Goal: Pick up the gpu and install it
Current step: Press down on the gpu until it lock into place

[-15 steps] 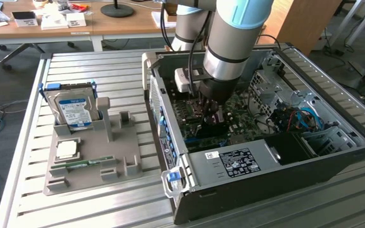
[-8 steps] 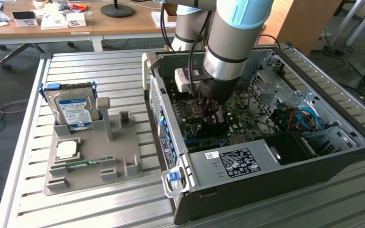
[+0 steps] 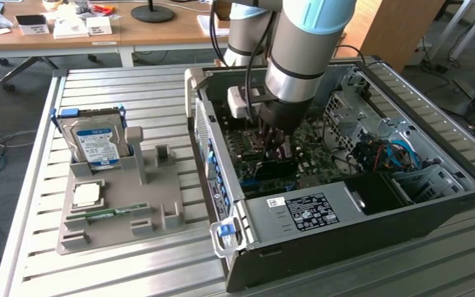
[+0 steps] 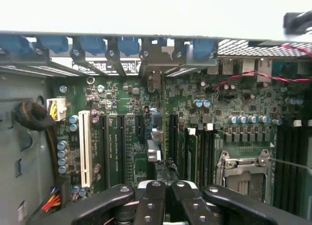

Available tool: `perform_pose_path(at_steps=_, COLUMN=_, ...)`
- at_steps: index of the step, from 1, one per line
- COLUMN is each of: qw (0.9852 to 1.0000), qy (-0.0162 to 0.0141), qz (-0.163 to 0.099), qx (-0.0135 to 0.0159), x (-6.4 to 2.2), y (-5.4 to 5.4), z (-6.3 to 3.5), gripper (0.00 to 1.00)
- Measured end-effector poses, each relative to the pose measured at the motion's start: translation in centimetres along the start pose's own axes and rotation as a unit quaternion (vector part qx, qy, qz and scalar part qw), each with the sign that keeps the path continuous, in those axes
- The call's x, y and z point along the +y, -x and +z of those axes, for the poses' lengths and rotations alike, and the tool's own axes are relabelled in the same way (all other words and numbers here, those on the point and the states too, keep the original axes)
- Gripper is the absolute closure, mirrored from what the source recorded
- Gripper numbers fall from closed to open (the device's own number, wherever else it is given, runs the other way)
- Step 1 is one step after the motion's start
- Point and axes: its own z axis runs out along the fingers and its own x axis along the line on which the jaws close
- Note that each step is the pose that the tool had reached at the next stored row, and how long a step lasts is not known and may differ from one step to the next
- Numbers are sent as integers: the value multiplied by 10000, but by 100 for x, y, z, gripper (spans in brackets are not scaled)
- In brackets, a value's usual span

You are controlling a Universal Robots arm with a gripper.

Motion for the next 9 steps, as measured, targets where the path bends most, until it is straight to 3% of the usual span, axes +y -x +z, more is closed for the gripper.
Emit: perform_pose_path(at_steps=9, qw=10000, qy=-14, qz=-2, qx=-1, x=-6, y=29, z=-279, gripper=89)
